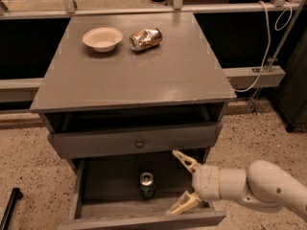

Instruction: Pick green can from middle drawer and place on counter

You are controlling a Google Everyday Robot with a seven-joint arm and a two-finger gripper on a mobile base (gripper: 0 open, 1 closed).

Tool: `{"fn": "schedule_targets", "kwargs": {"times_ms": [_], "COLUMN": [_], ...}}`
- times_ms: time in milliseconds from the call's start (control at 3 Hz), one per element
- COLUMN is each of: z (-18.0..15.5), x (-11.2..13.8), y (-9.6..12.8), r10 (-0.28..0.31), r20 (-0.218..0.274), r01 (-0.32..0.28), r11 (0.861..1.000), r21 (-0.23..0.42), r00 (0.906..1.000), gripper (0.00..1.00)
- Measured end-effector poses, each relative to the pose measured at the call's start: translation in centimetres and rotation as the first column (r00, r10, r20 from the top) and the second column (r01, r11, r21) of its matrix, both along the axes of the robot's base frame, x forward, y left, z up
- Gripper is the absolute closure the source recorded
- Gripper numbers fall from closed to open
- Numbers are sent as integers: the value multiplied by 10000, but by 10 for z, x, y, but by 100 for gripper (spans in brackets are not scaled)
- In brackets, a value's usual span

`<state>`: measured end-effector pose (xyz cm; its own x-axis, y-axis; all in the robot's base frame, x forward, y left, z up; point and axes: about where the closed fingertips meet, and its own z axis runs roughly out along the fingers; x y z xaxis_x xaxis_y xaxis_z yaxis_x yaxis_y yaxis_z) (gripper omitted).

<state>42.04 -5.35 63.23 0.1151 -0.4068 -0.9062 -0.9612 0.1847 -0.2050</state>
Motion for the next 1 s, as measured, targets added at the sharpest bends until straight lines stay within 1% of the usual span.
{"fn": "schedule_targets", "kwargs": {"times_ms": [333, 1000], "z": [-48, -48], "x": [-17, -18], "y": [-1, 4], "r10": [-238, -424], "r20": [-55, -96], "r01": [237, 421], "r11": [9994, 9988], "r21": [-253, -267], "r00": [9997, 9991], "gripper": [0, 0]}}
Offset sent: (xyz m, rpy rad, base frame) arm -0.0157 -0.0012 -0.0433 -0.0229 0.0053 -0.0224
